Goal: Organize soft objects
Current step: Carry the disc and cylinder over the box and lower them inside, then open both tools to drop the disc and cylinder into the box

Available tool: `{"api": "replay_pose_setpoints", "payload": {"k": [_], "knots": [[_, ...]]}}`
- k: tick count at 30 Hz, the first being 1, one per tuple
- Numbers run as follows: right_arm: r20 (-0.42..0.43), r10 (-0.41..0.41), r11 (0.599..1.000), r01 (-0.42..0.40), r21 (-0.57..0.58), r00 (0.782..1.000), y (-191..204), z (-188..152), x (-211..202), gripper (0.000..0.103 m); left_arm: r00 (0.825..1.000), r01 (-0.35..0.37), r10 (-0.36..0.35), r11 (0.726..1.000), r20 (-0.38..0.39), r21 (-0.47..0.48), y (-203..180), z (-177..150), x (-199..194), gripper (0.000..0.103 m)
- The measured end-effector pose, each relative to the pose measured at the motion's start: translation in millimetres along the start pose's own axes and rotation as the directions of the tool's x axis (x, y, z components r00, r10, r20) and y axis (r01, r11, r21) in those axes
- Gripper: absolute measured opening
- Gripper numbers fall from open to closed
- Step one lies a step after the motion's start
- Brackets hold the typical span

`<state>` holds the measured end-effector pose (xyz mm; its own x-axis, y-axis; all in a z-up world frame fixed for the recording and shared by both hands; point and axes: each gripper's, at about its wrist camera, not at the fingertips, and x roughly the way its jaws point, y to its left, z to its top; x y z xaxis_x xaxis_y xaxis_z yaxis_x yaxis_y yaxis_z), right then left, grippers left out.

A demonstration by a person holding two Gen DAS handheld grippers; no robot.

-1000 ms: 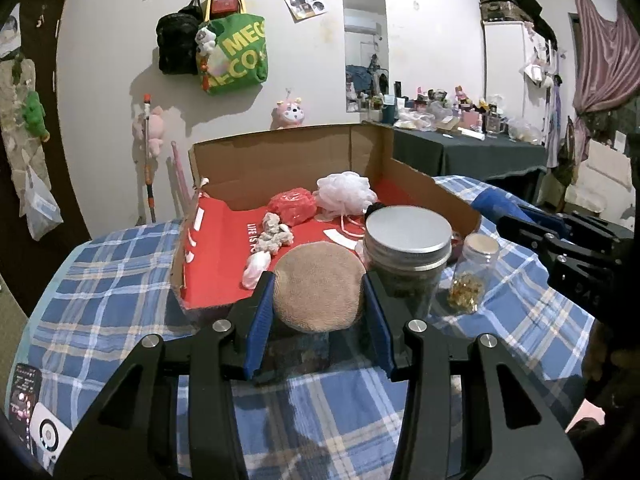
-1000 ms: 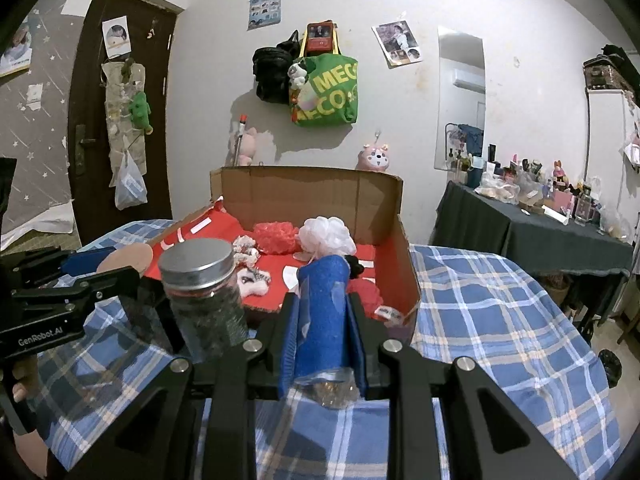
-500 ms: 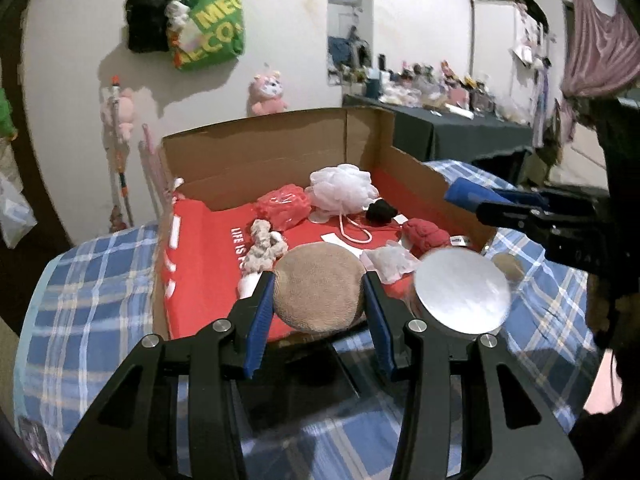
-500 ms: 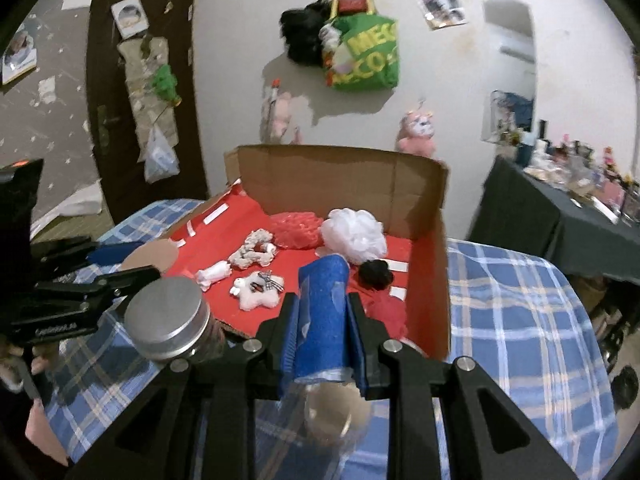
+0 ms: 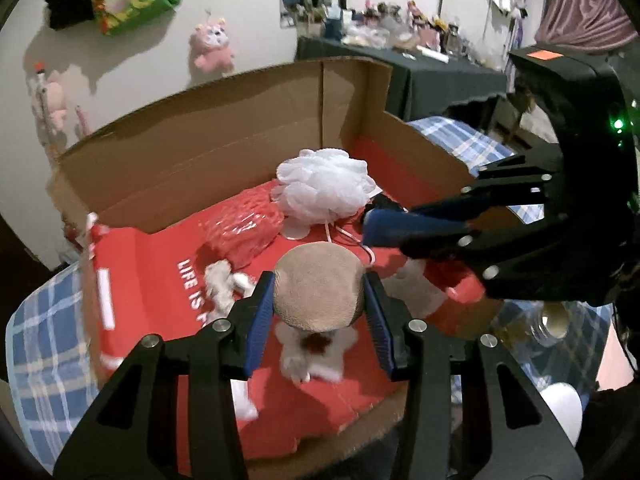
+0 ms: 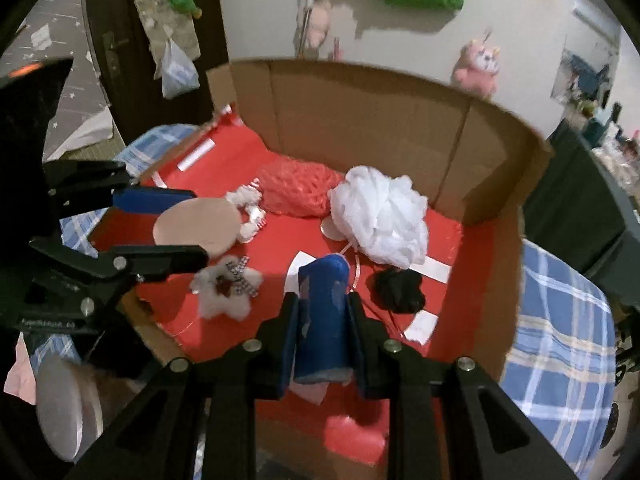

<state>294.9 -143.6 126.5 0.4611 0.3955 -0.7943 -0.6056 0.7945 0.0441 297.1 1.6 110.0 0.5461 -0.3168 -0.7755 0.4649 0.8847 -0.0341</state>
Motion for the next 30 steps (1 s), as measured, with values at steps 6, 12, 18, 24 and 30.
{"api": "replay_pose_setpoints", "payload": {"k": [6,12,18,24,30], "knots": [[-0.101,0.033,0.999,-0.034,-0.005,0.994,-10.7,16.6,36.5,0.026,0.996,0.016,-0.013,1.0,-0.092,0.025,4.8,18.4,35.0,0.042],[-0.174,0.045,0.999,-0.045,0.004,0.984,-19.4,23.8,63.6,0.026,0.984,-0.013,0.025,0.997,-0.177,0.07,2.4,21.5,66.8,0.042],[-0.215,0.045,0.999,-0.045,0.004,0.976,-23.7,26.5,76.0,0.026,0.974,-0.027,0.043,0.997,-0.22,0.077,5.4,22.4,78.0,0.042],[-0.241,0.039,0.999,-0.041,-0.001,0.97,-24.6,28.3,80.3,0.026,0.962,-0.034,0.053,0.997,-0.269,0.075,6.9,22.1,89.9,0.042],[-0.254,0.037,0.999,-0.037,0.006,0.966,-28.6,28.7,84.3,0.027,0.961,-0.034,0.053,0.997,-0.273,0.073,8.3,21.4,91.5,0.044]]}}
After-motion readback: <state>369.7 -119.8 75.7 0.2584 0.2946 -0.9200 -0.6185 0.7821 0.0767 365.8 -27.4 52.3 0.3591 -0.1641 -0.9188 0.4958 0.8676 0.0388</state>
